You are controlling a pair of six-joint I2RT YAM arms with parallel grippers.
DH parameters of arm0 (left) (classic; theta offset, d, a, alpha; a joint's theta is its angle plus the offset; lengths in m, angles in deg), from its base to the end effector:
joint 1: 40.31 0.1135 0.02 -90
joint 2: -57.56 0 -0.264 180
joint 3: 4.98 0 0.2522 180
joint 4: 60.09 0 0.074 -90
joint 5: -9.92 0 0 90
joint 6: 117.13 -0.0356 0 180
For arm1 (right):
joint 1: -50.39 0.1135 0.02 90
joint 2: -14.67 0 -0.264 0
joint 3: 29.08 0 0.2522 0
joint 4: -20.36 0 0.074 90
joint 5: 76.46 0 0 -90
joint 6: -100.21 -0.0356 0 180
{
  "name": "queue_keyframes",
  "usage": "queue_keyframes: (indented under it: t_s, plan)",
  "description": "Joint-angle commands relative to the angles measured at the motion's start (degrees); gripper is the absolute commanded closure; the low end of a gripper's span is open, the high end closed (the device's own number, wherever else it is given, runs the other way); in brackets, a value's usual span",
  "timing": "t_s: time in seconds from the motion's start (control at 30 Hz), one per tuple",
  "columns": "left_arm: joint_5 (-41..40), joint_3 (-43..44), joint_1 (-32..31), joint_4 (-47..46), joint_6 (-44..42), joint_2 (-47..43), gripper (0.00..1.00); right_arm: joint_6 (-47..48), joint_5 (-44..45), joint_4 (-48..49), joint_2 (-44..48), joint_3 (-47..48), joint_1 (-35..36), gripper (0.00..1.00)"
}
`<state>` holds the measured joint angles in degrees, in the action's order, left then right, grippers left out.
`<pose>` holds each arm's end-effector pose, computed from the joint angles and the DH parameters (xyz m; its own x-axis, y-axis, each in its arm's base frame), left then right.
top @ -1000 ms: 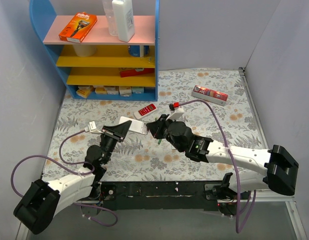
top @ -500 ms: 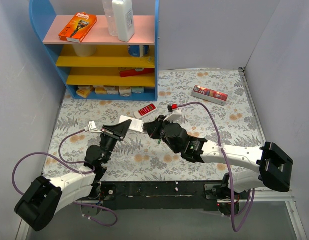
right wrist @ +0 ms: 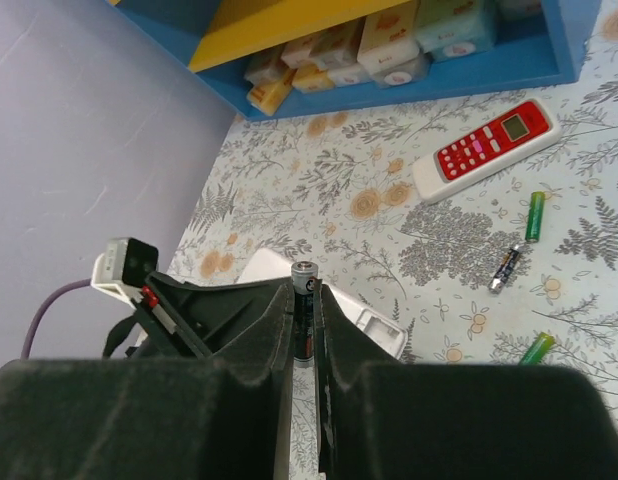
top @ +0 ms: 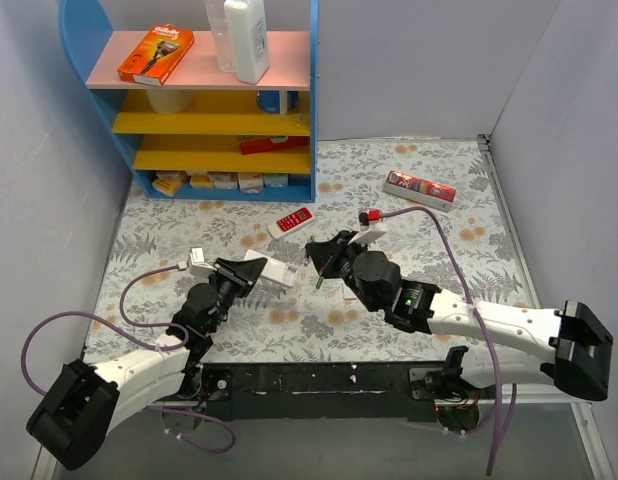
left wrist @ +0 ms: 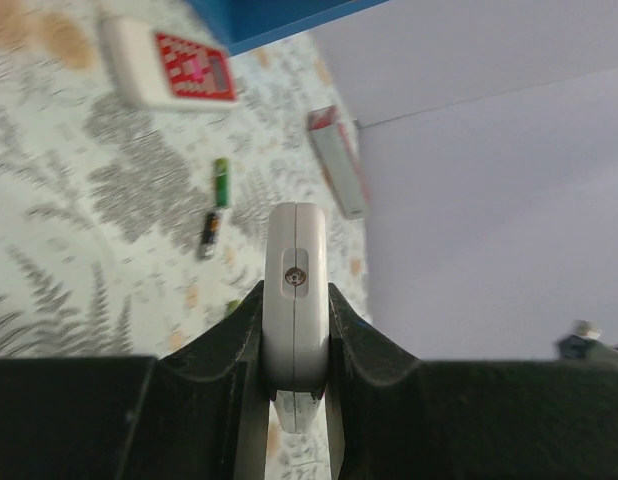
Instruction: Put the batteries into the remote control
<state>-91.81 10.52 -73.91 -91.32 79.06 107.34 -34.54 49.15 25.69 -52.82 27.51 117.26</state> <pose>0.1428 -0.0862 0.1672 -0.3456 -0.8993 0.2680 -0.1465 -0.2304 -0.9620 0.1247 0.2393 0.2997 -0.3932 0.5366 -0.7466 -0.3425 0.6681 0.6606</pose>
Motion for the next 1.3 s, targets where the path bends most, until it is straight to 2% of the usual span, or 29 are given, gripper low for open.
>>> queue_keyframes:
  t_s: [0.0, 0.33, 0.6, 0.73, 0.87, 1.13, 1.27]
  plan:
    - [-1.6, -5.3, -0.1, 17.2, 2.8, -0.3, 1.0, 2.1, 4.6, -1.6, 5.1, -2.6, 0.0, 0.99]
    - [3.7, -2.9, -0.2, 19.9, 6.6, 9.5, 1.0, 2.0, 6.6, -4.7, 10.9, -8.4, -0.4, 0.99]
    - [3.8, -3.2, -0.4, 21.6, 6.7, 8.2, 1.0, 1.7, 6.0, -5.4, 12.8, -10.7, -0.9, 0.99]
    - [4.3, -5.2, -0.5, 17.1, 5.4, 5.6, 1.0, 1.2, 3.8, -5.4, 11.6, -10.3, -1.1, 0.99]
    - [5.0, -7.8, -0.6, 11.0, 3.9, 3.3, 1.0, -3.8, 1.0, -5.5, 8.9, -10.2, -1.1, 0.99]
    - [5.8, -11.2, -0.8, -1.3, 2.9, 0.9, 1.0, -13.6, -4.1, 0.8, 0.0, -10.4, -1.1, 0.99]
    - [6.5, -11.9, -1.0, -7.3, 2.4, 1.6, 1.0, -13.2, -5.6, 1.7, -4.3, -7.2, -1.1, 0.99]
